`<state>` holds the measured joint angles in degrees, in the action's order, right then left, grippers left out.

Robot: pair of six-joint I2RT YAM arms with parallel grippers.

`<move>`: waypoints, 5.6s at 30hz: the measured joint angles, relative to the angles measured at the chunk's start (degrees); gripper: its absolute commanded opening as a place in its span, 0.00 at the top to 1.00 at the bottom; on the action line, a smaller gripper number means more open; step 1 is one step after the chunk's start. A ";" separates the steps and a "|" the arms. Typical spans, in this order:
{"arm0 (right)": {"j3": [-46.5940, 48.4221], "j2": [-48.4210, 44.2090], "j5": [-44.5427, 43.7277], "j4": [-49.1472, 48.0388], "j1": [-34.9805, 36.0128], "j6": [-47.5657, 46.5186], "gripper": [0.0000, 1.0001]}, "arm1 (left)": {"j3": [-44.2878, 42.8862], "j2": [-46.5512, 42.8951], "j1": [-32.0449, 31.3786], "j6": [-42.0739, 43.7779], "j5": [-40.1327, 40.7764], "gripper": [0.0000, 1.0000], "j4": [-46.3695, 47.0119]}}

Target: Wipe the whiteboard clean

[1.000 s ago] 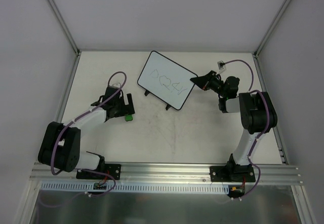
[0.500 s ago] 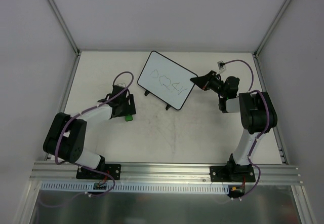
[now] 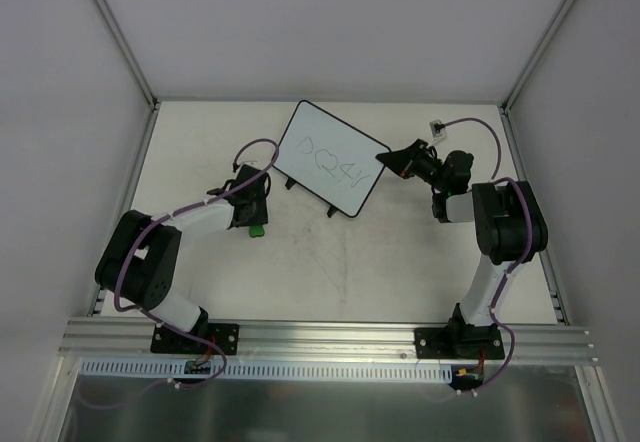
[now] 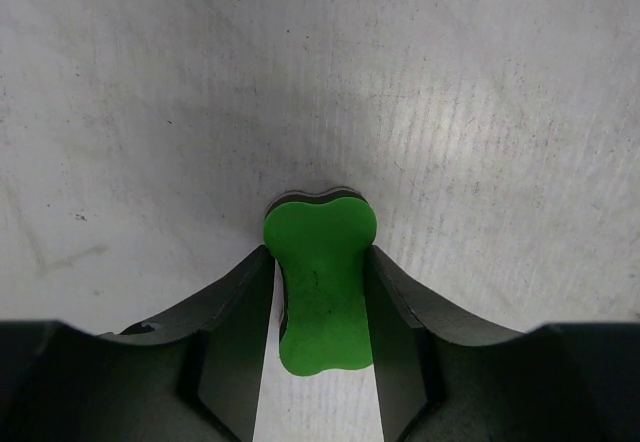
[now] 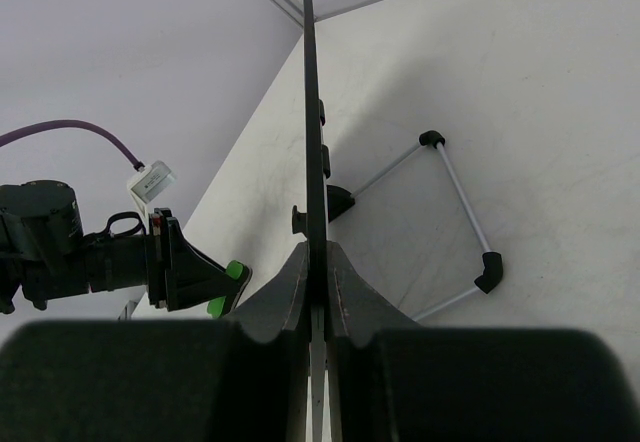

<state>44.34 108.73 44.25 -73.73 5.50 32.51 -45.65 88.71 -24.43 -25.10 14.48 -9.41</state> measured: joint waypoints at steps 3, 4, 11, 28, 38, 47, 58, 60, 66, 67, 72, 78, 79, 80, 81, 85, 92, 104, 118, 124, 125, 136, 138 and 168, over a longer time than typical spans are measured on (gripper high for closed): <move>0.00 0.00 0.00 0.07 -0.07 0.07 1.00 | -0.72 0.63 -0.11 -0.20 0.76 0.59 -0.76; 0.00 0.00 0.00 0.07 -0.09 0.07 1.00 | -1.01 0.98 -0.33 -0.28 1.09 0.60 -1.01; 0.00 -0.02 0.00 0.09 -0.11 0.13 1.00 | -2.45 2.03 -1.09 -1.20 2.62 1.00 -2.12; 0.00 0.00 0.04 0.13 -0.15 0.42 1.00 | -17.75 -3.28 -0.13 5.42 -5.01 1.00 -4.57; 0.00 -0.02 0.20 0.15 -0.13 0.52 1.00 | -31.74 8.50 2.69 8.48 -15.34 1.00 -0.20; 0.02 -0.02 0.28 0.15 -0.13 0.52 1.00 | -35.78 15.54 4.31 12.15 -23.61 1.00 4.52; 0.04 -0.02 0.68 0.11 -0.13 0.52 1.00 | -34.49 18.64 6.27 13.86 -28.89 1.00 15.87; 0.07 -0.02 0.76 0.11 -0.13 0.52 1.00 | -34.58 20.17 6.51 14.01 -29.03 1.00 16.37; 0.11 -0.02 0.79 0.17 -0.13 0.81 1.00 | -35.80 24.44 6.51 14.47 -29.22 1.00 16.79; 0.11 -0.02 0.79 0.28 -0.13 1.07 1.00 | -36.02 24.65 6.51 14.51 -29.33 1.00 16.85; 0.13 -0.02 0.94 0.31 -0.13 1.09 1.00 | -36.94 24.72 6.51 14.69 -29.49 1.00 17.70; 0.13 -0.02 1.03 0.26 -0.09 1.07 1.00 | -37.07 24.79 6.51 14.69 -29.59 1.00 18.60; 0.13 -0.02 1.05 0.26 -0.09 1.07 1.00 | -37.07 24.79 6.51 14.69 -29.70 1.00 18.80; 0.13 -0.02 1.03 0.28 -0.09 1.05 1.00 | -37.07 24.79 6.49 14.67 -29.88 1.00 19.10; 0.13 -0.02 1.03 0.26 -0.07 1.05 1.00 | -37.03 24.79 6.49 14.67 -30.10 1.00 19.61; 0.13 -0.02 1.05 0.26 -0.07 1.05 1.00 | -36.85 24.87 6.40 14.62 -30.86 1.00 21.16; 0.13 -0.02 1.01 0.35 -0.07 1.20 1.00 | -35.71 25.46 5.88 14.32 -31.21 1.00 22.71; 0.13 -0.02 0.85 0.57 -0.07 1.66 1.00 | -29.57 23.19 4.92 14.19 -30.73 1.00 24.02; 0.13 -0.04 0.83 0.57 -0.07 1.62 1.00 | -23.41 20.65 4.85 10.88 -29.22 1.00 22.84; 0.13 -0.13 0.85 0.63 -0.07 1.55 1.00 | -23.52 20.17 4.52 10.71 -25.88 1.00 20.68; 0.13 -0.17 0.87 0.66 -0.04 1.53 1.00 | -23.85 20.17 4.52 10.75 -25.55 1.00 19.98; 0.13 -0.46 0.83 0.74 0.00 1.36 1.00 | -40.37 25.94 5.01 12.28 -24.35 1.00 10.25; 0.13 -0.46 0.83 0.72 0.00 1.31 1.00 | -42.34 26.60 5.01 12.35 -24.74 1.00 9.64; 0.13 -0.46 0.72 1.11 0.00 1.62 1.00 | -24.00 20.52 1.31 9.03 -28.87 1.00 23.26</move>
<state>44.47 108.27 44.97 -72.62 5.50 34.13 -69.65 109.23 -23.11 -16.08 -14.39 13.85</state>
